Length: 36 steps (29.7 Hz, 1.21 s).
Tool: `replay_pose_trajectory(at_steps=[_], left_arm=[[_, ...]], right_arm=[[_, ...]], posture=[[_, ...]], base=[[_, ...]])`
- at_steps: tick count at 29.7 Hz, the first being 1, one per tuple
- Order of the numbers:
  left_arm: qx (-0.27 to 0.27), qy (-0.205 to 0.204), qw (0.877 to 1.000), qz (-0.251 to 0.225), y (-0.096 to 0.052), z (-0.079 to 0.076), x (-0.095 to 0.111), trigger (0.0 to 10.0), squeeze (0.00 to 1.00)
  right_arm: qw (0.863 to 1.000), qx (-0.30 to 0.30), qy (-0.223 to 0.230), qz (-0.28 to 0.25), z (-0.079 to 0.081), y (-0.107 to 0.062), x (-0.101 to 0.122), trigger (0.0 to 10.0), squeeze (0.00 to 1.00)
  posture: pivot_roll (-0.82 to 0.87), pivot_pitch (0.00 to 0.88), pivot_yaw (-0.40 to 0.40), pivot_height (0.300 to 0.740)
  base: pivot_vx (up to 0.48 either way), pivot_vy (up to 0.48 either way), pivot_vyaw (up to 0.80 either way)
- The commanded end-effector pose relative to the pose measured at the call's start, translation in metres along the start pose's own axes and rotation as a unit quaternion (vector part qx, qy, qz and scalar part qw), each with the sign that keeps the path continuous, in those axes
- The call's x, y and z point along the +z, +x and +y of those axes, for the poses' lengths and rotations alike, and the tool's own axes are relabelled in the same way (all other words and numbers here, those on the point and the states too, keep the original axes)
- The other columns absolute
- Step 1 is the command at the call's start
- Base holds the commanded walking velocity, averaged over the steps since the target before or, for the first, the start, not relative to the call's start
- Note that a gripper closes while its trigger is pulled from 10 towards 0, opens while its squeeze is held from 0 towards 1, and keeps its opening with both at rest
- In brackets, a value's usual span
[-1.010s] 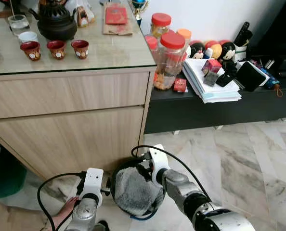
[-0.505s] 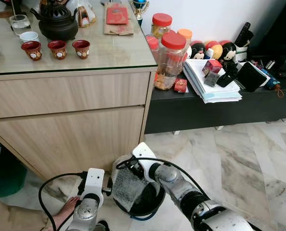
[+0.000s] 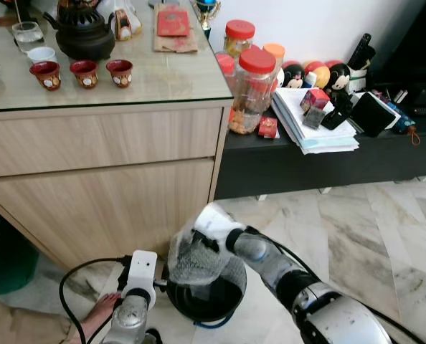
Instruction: Picking trash to rubbish bin
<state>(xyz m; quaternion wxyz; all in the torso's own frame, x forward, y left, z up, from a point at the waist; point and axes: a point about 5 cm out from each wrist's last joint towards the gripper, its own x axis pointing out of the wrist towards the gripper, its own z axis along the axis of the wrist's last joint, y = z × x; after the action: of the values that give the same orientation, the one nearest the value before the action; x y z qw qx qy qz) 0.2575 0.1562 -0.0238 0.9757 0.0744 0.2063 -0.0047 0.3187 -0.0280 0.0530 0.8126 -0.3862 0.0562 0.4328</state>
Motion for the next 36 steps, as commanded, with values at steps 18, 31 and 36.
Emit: replay_pose_trajectory(at_steps=[18, 31, 36], left_arm=[[-0.019, 0.124, 0.991, -0.042, 0.0, 0.013, 0.009, 10.0, 0.0], [-0.099, 0.314, 0.938, -0.105, -0.004, 0.014, 0.023, 10.0, 1.0], [-0.139, 0.319, 0.926, -0.145, -0.002, 0.004, 0.04, 10.0, 0.0]], right_arm=[[0.998, 0.026, 0.048, 0.01, 0.011, -0.003, -0.009, 10.0, 0.0], [0.998, 0.033, 0.055, 0.011, 0.013, -0.003, -0.011, 10.0, 0.0], [0.998, 0.04, 0.056, 0.007, 0.016, -0.003, -0.01, 10.0, 0.0]], posture=[[0.1, 0.141, -0.145, 0.74], [0.11, 0.142, -0.148, 0.74], [0.11, 0.142, -0.148, 0.74]], base=[[0.0, 0.0, 0.0], [0.0, 0.0, 0.0], [0.0, 0.0, 0.0]])
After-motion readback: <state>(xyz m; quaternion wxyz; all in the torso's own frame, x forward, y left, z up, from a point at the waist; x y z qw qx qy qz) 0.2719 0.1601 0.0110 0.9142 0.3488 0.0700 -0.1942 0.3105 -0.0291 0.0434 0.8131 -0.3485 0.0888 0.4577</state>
